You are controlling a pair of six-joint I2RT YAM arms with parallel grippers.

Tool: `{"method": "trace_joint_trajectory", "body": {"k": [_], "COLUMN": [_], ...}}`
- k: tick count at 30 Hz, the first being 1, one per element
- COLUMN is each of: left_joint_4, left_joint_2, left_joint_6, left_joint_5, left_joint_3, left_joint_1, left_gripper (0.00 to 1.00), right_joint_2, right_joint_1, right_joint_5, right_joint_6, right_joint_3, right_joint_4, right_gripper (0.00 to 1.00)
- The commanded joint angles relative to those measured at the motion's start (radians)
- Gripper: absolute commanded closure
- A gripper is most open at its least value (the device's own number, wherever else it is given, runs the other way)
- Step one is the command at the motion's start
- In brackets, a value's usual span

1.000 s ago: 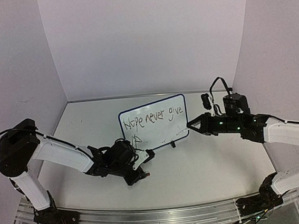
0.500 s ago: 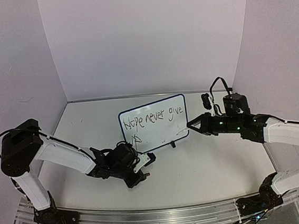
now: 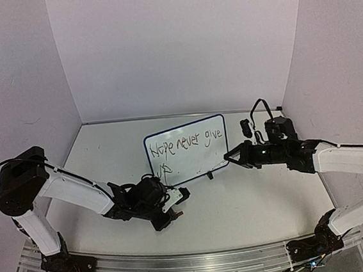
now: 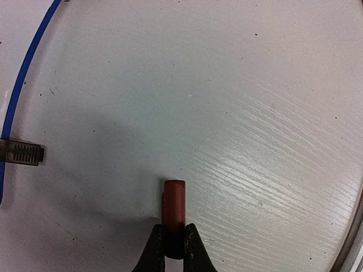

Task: Write a sentence on the whiteboard
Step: Pick up the pen cap from the center of the board, then insert the whiteboard marker without the cap into the pen cap.

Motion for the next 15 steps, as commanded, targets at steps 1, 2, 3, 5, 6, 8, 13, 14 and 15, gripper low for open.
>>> {"method": "trace_joint_trajectory", "body": {"k": [1,2,3,5,6,8,13,14,15], "left_joint_4": [0.119,0.142,0.165,0.202,0.223,0.258,0.318,0.331,0.343], "left_joint_2": [-0.098,-0.114,-0.126,-0.151,-0.165,-0.184,-0.204,-0.206,-0.208], "left_joint_6": [-0.063,-0.078,-0.091,-0.117,-0.13,-0.153,-0.19,-0.197,-0.202], "left_joint_5": [-0.002,0.002,0.005,0.011,0.015,0.028,0.071,0.076,0.081], "left_joint_3": [-0.055,-0.066,-0.076,-0.095,-0.104,-0.117,-0.13,-0.134,-0.137], "left_joint_1": [-0.003,-0.004,-0.004,-0.004,-0.004,-0.004,-0.004,-0.003,-0.003], "left_gripper": [1.0,1.0,1.0,1.0,1.0,1.0,1.0,1.0,1.0], "right_joint_2": [0.099,0.115,0.13,0.164,0.181,0.218,0.283,0.293,0.301], "right_joint_1": [0.0,0.0,0.0,0.0,0.0,0.0,0.005,0.007,0.008], "right_joint_5": [-0.147,-0.17,-0.192,-0.241,-0.269,-0.322,-0.409,-0.417,-0.428], "right_joint_6": [0.055,0.065,0.074,0.094,0.107,0.142,0.205,0.214,0.222], "right_joint_3": [0.023,0.023,0.024,0.031,0.033,0.033,0.045,0.05,0.052], "right_joint_4": [0.074,0.092,0.105,0.127,0.143,0.188,0.269,0.279,0.29], "right_gripper": [1.0,1.0,1.0,1.0,1.0,1.0,1.0,1.0,1.0]}}
